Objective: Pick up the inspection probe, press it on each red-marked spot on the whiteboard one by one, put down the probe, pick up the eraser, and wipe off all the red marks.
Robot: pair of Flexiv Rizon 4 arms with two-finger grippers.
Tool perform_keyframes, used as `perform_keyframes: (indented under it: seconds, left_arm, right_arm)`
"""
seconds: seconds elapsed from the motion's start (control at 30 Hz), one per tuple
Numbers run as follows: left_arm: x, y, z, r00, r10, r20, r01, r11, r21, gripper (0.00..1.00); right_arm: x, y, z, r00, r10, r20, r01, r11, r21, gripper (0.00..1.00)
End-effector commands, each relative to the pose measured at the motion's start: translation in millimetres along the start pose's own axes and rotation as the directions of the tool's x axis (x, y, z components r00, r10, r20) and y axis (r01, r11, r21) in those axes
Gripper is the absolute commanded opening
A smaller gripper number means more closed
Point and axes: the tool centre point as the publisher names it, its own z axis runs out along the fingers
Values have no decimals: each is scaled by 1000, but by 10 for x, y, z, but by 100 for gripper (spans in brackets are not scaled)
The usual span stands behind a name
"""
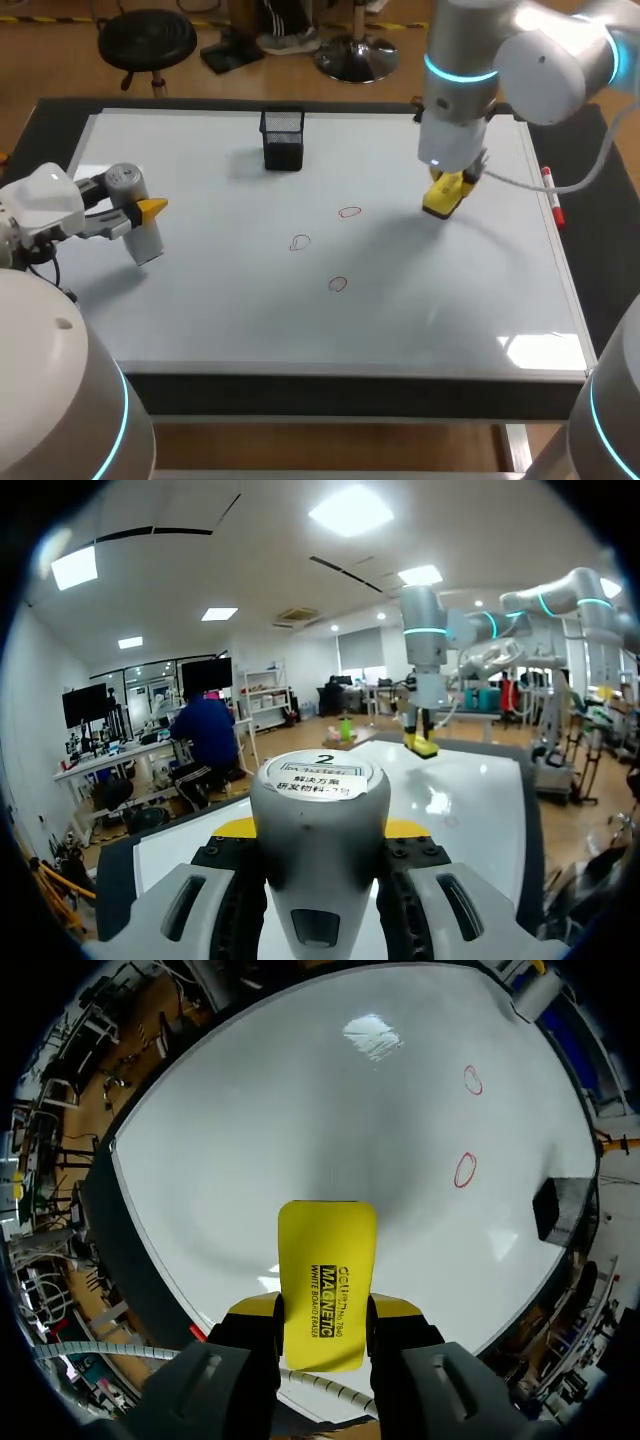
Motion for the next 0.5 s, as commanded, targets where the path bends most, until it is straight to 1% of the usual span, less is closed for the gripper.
perform_keyframes:
  seconds: [0.03, 0.27, 0.5]
  left_arm:
    - [1, -8, 12, 1000, 1, 4, -1, 1000, 1, 0]
    - [1, -8, 12, 1000, 1, 4, -1, 1000, 1, 0]
    - [1, -8, 12, 1000, 1, 4, -1, 1000, 1, 0]
  right_arm:
    - [-80, 300, -37, 999, -48, 8, 48, 998, 43, 0]
    - [-361, 724, -81, 983, -182, 28, 181, 982, 54, 0]
    - [-666, 1049, -155, 947, -319, 42, 315, 946, 76, 0]
